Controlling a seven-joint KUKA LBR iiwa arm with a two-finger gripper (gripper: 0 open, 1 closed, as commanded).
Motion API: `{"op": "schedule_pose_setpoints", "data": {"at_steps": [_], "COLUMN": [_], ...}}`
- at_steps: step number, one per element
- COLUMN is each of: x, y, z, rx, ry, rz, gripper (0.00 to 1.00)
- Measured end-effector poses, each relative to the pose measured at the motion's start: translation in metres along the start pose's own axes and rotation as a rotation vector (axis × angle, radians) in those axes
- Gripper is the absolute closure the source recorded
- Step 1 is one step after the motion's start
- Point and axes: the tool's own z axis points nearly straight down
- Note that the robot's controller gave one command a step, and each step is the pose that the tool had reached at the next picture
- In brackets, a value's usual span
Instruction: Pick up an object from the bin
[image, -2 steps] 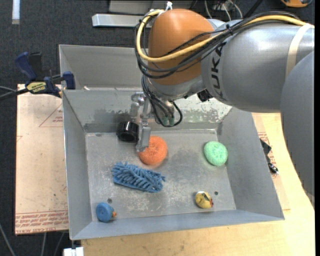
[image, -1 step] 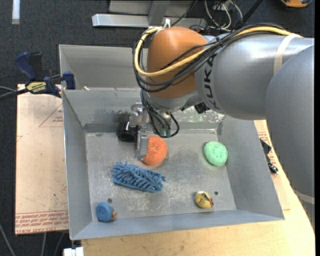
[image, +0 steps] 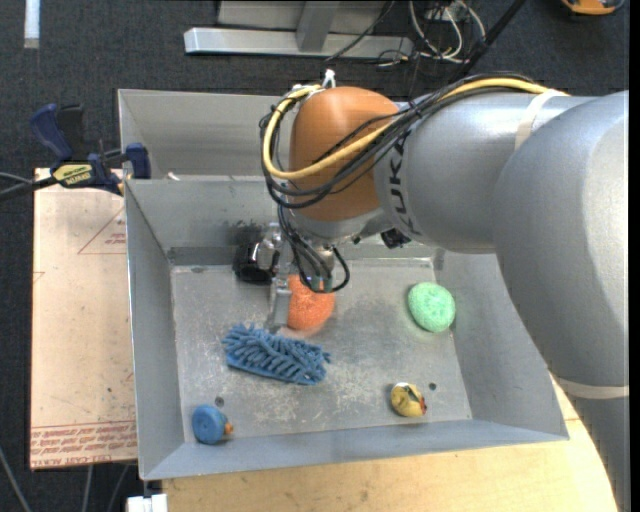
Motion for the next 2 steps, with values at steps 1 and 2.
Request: {"op": "schedule_pose_setpoints", "data": {"at_steps": [1, 2], "x": [0.000, 0.010], "y": [-0.020, -0.037], "z": [0.055, 0.079], "rx": [-0.002, -0.004], "ry": [-0.010, -0.002], "rz": [-0.051, -0.025], "gripper": [0.00, 0.00]}}
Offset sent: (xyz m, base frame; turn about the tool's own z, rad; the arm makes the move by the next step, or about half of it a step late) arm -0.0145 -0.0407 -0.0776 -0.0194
